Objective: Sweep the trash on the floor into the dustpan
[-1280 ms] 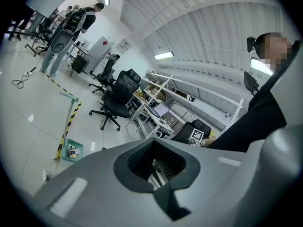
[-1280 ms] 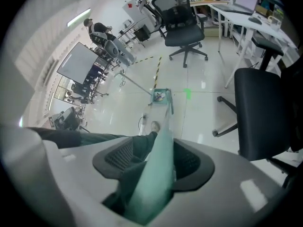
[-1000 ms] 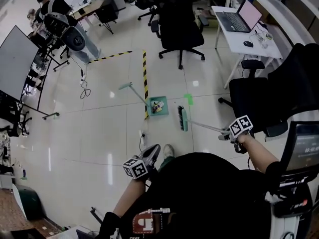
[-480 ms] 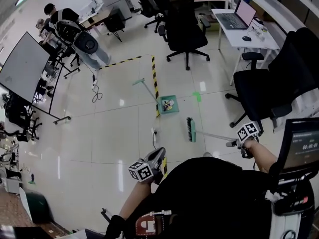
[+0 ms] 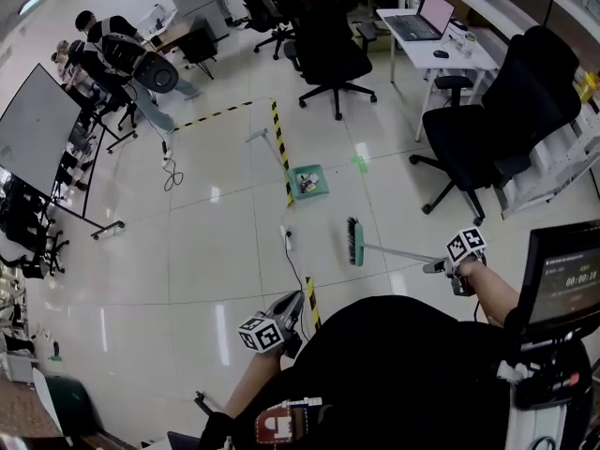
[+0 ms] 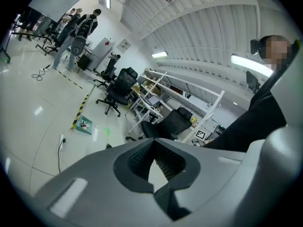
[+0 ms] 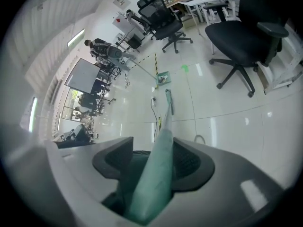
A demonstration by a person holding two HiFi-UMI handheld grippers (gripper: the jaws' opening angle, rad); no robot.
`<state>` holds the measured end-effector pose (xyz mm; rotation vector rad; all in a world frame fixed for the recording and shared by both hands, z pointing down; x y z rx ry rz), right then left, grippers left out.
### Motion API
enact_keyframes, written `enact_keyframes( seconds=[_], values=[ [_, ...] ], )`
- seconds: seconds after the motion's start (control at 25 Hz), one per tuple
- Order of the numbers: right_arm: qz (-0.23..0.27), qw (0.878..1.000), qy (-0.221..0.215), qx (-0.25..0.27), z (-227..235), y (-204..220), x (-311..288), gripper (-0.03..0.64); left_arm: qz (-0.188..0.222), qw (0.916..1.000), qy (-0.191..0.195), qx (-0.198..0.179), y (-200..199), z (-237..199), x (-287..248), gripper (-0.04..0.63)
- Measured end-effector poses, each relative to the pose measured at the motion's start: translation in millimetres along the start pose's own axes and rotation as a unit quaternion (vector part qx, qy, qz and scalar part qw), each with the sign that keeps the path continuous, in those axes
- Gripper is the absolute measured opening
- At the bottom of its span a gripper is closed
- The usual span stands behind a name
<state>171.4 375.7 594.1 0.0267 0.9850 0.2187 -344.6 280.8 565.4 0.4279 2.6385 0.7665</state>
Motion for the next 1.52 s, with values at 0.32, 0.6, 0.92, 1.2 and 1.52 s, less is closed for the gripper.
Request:
enact_keyframes(
  seconds=[0.32, 0.6, 0.92, 1.2, 1.52],
  values=[
    [0.014, 1.000, -0.009, -0.002, 33, 71, 41, 0.252, 0.009, 0.9993, 0.018, -0.030, 37, 64, -24, -0.002],
    [0.023, 1.000, -0.017, 0.002, 91, 133, 85, 0.250, 0.009, 0.9995, 0.010, -0.029, 94, 127, -57, -0.002],
    [0.008, 1.000, 0.010, 0.002, 101, 172, 87, 0.250, -0.006, 0.9993, 0.016, -0.032, 117, 143, -46, -0.002],
    [0.011, 1.000, 0.027, -0.003, 77, 170, 72, 0.251, 0.003, 0.9993, 0.015, -0.035, 99, 115, -16, -0.002],
    [0.011, 1.000, 0.027, 0.010, 50, 162, 62, 0.250, -0.003, 0.9995, 0.009, -0.029, 96, 94, 6, -0.002]
  ],
)
Point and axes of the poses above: the fingertips, and each gripper's own axes: x backward along the fingers, z to its right, y out of its underside, the point moved 10 cm from there along x, backward along the fingers, and after that the axes turned 9 degrees about x, right-handed, at the moved point
